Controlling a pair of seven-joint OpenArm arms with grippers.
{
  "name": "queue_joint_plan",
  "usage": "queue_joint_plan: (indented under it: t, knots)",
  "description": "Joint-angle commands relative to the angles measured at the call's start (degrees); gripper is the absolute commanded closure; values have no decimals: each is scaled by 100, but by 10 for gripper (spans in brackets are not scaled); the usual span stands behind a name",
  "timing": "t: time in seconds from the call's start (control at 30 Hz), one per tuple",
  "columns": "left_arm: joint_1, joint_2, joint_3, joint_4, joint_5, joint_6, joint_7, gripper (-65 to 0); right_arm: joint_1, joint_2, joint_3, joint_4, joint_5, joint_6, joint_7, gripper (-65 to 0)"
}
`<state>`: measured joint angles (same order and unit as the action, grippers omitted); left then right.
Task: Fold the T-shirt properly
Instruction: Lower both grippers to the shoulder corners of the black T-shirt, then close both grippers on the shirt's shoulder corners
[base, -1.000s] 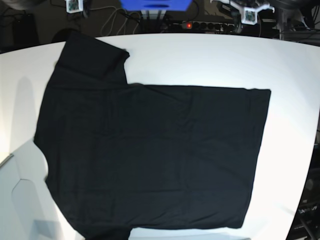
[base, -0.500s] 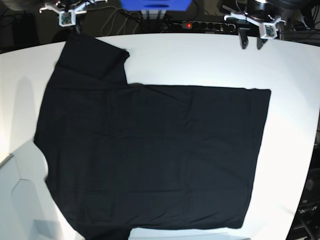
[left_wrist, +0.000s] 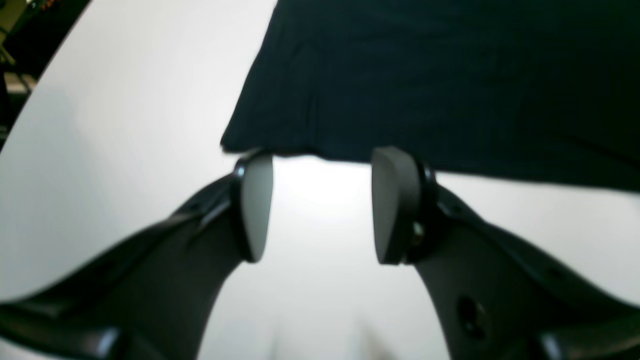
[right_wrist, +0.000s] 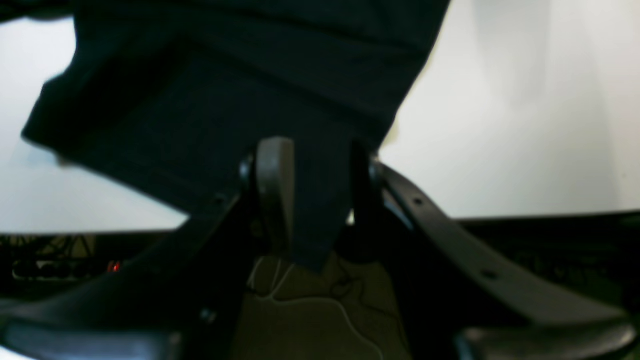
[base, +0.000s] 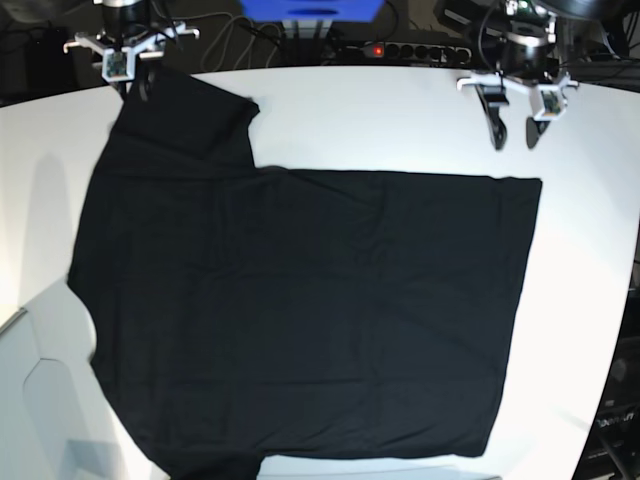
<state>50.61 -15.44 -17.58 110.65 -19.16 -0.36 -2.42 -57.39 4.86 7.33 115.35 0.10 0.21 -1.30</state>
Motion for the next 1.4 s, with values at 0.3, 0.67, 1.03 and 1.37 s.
queue_joint_plan:
  t: [0.3, 0.67, 1.03, 1.37]
  knots:
    - [-679, -43, -31, -397, 4, 5, -158, -356, 582, 2, 27, 56, 21, 10, -806, -345]
    - [-1496, -51, -31, -1557, -5, 5, -158, -432, 741, 10, 106, 47, 21, 10, -1096, -406]
    - [-2279, -60, -778, -2788, -5, -382, -158, -433, 846, 10, 106, -23, 21, 10, -1105, -406]
    - [-2718, 221, -1244, -3368, 39, -1234, -158, -432, 846, 10, 106, -23, 21, 10, -1105, -406]
